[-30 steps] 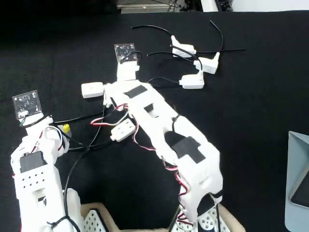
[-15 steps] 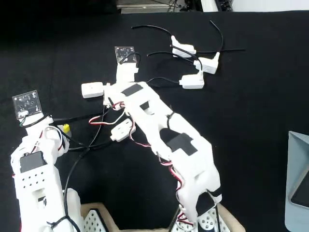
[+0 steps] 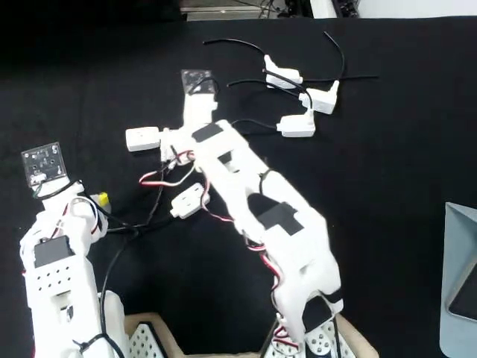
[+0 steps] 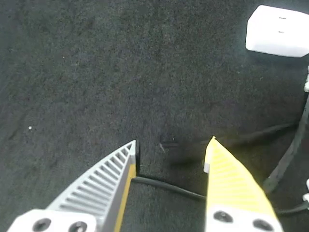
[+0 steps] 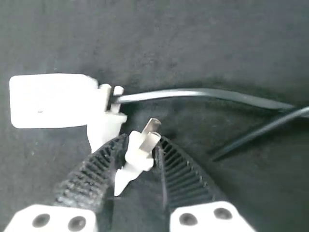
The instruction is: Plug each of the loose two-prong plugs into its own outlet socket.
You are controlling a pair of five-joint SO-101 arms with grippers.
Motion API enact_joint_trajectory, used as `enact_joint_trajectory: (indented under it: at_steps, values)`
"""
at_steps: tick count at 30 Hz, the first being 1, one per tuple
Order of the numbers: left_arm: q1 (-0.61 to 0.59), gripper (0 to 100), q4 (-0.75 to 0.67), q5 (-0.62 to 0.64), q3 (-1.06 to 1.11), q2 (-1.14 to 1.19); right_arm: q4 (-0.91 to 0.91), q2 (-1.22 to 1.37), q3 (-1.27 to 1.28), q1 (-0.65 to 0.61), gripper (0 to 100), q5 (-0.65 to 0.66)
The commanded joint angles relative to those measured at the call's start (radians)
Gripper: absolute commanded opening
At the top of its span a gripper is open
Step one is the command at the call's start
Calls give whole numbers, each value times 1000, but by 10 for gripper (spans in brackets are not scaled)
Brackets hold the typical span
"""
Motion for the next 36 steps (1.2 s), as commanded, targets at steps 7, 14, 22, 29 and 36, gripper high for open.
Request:
enact_joint_trajectory:
  at_steps: [7,14,22,29,36]
  values:
    - [-8,227,-60,11,2,-15,57,-401,168,164,13,-106]
    - [-8,227,-60,11,2,-15,54,-633,415,296,15,-124]
    - [-8,227,-60,11,2,-15,114,-843,650,313,191,-77]
    - [-8,227,-60,11,2,-15,334,-1021,665,318,224,224]
    - [-8,227,-61,11,4,-15,379,-1047,697,313,221,721]
